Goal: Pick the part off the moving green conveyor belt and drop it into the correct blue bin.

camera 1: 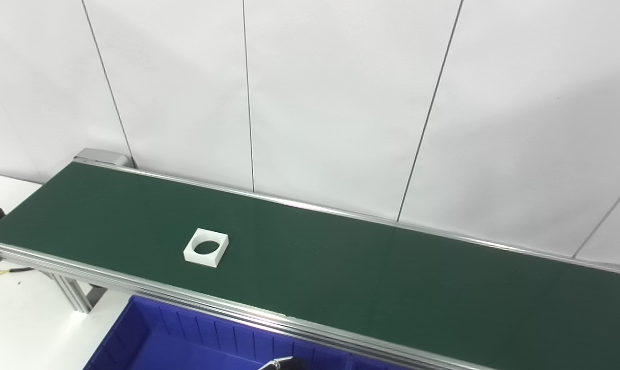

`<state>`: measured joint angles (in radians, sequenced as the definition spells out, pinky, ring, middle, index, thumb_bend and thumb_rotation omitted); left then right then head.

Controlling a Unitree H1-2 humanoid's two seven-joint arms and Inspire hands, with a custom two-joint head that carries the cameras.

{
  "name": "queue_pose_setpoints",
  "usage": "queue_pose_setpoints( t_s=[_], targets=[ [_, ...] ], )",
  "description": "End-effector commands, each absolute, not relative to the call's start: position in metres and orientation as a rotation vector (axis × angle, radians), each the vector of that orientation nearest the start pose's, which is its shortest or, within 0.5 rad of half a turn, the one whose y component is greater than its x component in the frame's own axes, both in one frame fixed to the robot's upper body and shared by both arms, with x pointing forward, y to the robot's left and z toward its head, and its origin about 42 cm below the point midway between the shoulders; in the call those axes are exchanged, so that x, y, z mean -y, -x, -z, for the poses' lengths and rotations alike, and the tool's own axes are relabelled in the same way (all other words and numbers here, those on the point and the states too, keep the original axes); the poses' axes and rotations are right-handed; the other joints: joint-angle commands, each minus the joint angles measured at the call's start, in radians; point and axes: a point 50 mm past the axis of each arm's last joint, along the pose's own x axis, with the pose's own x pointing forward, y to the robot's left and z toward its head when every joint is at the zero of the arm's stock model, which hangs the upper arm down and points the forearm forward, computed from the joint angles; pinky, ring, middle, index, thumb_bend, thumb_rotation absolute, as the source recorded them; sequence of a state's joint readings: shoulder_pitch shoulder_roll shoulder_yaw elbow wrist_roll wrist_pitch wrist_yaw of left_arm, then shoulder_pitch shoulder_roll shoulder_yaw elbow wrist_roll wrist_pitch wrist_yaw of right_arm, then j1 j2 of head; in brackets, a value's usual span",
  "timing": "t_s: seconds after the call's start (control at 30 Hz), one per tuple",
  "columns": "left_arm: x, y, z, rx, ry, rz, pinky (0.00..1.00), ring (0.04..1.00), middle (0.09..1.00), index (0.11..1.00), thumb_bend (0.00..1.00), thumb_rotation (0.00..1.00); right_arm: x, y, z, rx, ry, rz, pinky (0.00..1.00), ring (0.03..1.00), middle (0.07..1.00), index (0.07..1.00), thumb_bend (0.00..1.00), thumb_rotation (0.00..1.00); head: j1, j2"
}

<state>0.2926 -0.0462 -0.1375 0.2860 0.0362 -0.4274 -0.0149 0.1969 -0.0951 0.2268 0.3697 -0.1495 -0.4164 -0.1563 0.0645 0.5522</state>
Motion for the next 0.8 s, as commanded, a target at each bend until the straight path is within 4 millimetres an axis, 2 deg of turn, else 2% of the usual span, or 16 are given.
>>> queue_pose_setpoints(
  t_s=[0.0,0.2,0.4,0.53,0.6,0.77],
  targets=[
    [-0.168,-0.159,0.001,-0.067,0.046,0.089,0.78,0.754,0.760,0.723,0.55,0.00,0.200,-0.183,0.008,-0.038,0.196,-0.095,0.62,0.711,0.774,0.771,0.75,0.00,0.000,0.001],
    [-0.172,-0.162,-0.002,-0.060,0.062,0.125,0.77,0.732,0.759,0.734,0.56,0.00,0.198,-0.184,0.011,-0.044,0.192,-0.090,0.62,0.707,0.770,0.766,0.76,0.00,-0.014,-0.002],
    [-0.190,-0.174,-0.011,-0.024,0.042,0.138,0.76,0.728,0.742,0.728,0.54,0.00,0.195,-0.189,0.013,-0.053,0.174,-0.086,0.63,0.717,0.775,0.776,0.75,0.00,-0.011,-0.013],
    [-0.212,-0.183,-0.033,0.022,0.009,0.173,0.74,0.712,0.717,0.712,0.53,0.00,0.193,-0.192,0.015,-0.058,0.178,-0.078,0.63,0.712,0.773,0.776,0.75,0.00,0.000,-0.024],
    [-0.218,-0.186,-0.041,0.037,0.001,0.196,0.73,0.705,0.710,0.703,0.55,0.00,0.192,-0.193,0.016,-0.059,0.173,-0.074,0.63,0.711,0.772,0.774,0.75,0.00,0.004,-0.026],
    [-0.240,-0.204,-0.075,0.164,-0.010,0.220,0.66,0.651,0.673,0.669,0.61,0.00,0.192,-0.198,0.017,-0.059,0.173,-0.070,0.62,0.707,0.768,0.770,0.75,0.00,0.010,-0.030]
  ],
)
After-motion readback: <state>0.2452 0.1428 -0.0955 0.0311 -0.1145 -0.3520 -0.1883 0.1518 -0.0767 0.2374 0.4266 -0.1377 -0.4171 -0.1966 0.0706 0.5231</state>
